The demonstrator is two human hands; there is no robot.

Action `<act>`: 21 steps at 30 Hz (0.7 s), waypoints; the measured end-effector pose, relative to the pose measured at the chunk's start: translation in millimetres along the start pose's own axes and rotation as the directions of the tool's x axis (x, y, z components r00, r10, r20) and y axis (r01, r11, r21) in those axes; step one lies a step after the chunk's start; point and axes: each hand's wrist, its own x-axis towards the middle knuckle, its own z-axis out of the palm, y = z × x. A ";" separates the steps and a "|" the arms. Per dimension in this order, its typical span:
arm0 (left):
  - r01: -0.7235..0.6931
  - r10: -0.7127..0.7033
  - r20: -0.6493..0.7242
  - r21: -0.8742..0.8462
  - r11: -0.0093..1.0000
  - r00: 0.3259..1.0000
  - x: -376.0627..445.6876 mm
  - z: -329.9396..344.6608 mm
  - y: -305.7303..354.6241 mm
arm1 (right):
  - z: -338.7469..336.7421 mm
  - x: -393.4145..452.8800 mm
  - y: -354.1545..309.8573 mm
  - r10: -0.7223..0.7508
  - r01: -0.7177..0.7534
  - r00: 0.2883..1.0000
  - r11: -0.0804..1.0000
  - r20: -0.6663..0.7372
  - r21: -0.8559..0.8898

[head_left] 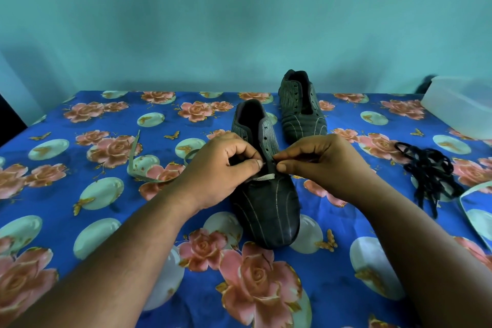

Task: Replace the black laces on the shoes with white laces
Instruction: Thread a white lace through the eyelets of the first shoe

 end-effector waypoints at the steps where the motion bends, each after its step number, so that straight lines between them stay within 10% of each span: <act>1: -0.004 0.004 -0.006 0.002 1.000 1.000 0.0 0.4 0.3 | 0.0 0.7 1.6 0.010 -0.010 1.000 1.000 -0.001 0.010; 21: -0.040 0.040 0.030 0.012 0.999 0.999 0.6 -7.9 -7.6 | 10.0 9.7 13.4 -0.032 0.034 0.997 0.999 -0.076 0.029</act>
